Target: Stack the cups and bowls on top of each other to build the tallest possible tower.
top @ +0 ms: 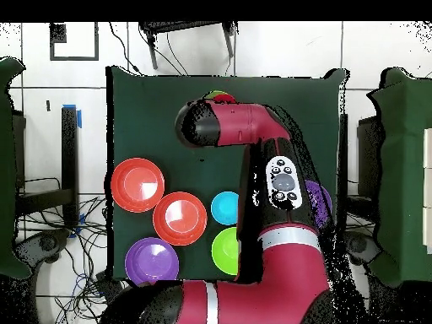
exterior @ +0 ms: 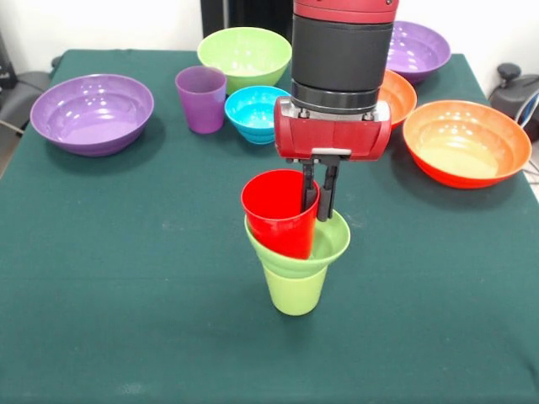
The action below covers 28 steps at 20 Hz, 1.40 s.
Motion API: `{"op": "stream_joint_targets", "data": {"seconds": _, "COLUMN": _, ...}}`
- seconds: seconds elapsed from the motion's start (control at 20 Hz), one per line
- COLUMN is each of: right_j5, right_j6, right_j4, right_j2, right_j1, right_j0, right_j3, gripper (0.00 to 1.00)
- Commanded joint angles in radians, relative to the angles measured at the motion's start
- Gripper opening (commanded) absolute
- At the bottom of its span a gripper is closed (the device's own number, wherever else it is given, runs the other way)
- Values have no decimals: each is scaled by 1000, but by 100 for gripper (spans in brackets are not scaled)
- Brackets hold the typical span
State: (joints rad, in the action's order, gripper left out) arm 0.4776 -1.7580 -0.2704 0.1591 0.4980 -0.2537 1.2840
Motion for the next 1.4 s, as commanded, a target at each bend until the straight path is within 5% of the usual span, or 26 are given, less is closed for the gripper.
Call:
{"op": "stream_joint_targets", "data": {"seconds": 0.05, "right_j5": -25, "right_j6": -11, "right_j4": -26, "right_j2": 80, "right_j1": -22, "right_j0": 10, "right_j3": 58, "gripper": 0}}
{"op": "stream_joint_targets", "data": {"seconds": 1.4, "right_j5": -53, "right_j6": -29, "right_j4": -26, "right_j2": 77, "right_j1": -31, "right_j0": 13, "right_j3": 60, "gripper": 0}}
